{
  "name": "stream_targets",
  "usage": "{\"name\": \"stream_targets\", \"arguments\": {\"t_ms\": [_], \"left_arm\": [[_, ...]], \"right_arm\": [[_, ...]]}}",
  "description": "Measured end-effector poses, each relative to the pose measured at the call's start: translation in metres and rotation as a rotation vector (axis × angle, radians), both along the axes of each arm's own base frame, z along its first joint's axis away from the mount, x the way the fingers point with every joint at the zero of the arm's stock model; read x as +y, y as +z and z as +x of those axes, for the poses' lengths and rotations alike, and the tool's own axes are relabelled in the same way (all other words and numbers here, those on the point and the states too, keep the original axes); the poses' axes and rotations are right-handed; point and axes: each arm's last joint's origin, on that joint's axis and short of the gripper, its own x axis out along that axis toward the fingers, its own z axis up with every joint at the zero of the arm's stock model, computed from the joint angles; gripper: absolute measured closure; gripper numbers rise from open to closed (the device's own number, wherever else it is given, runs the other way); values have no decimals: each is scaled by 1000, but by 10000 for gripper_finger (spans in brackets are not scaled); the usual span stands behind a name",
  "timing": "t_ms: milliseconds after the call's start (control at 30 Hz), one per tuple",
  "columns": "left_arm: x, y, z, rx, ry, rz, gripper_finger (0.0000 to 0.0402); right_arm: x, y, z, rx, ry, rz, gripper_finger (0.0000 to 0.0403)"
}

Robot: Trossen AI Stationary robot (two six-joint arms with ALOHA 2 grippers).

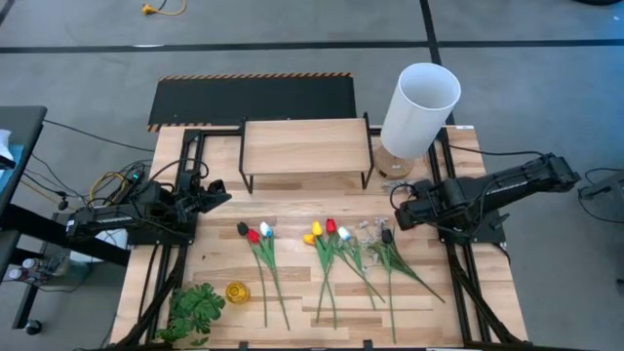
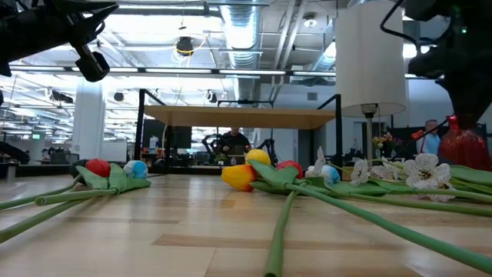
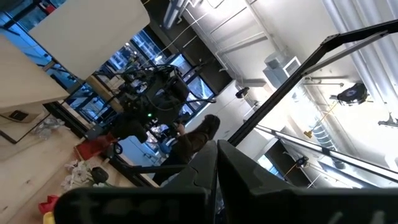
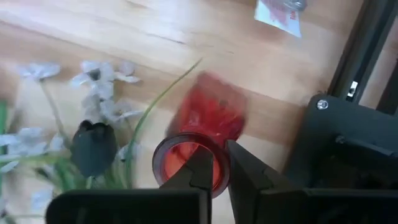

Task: Pick and place flowers into a vace then onto a shelf
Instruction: Put the red flower vase on the shelf

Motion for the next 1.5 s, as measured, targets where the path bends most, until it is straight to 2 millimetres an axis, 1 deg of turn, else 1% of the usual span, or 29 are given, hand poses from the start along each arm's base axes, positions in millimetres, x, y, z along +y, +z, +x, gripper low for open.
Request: {"name": "stream_targets", "arguments": {"t_ms": [33,200,400,533,667,833,1033,1300,1500], "left_arm": [[0,0,0,-1,2,-1,401],[0,0,0,-1,2,-1,401],[0,0,0,-2,3,-1,401],[0,0,0,-2,14,-6,402],[1,0,0,-3,26,-11,401],[1,0,0,-4,25,-15,402],[1,0,0,-4,26,-15,401],[1,0,0,-3,26,-16,402],[1,0,0,-4,27,-16,402]], "right_arm": [[0,4,1,-1,9,0,392],[1,36,7,-83,42,5,393],[2,82,17,-268,109,10,393],[-1,110,32,-400,173,-6,393],[-8,132,55,-509,243,-55,393],[-23,150,90,-529,331,-128,393],[-49,169,135,-536,435,-149,388],[-90,180,193,-558,563,-181,393],[-122,180,230,-601,614,-204,392]]}}
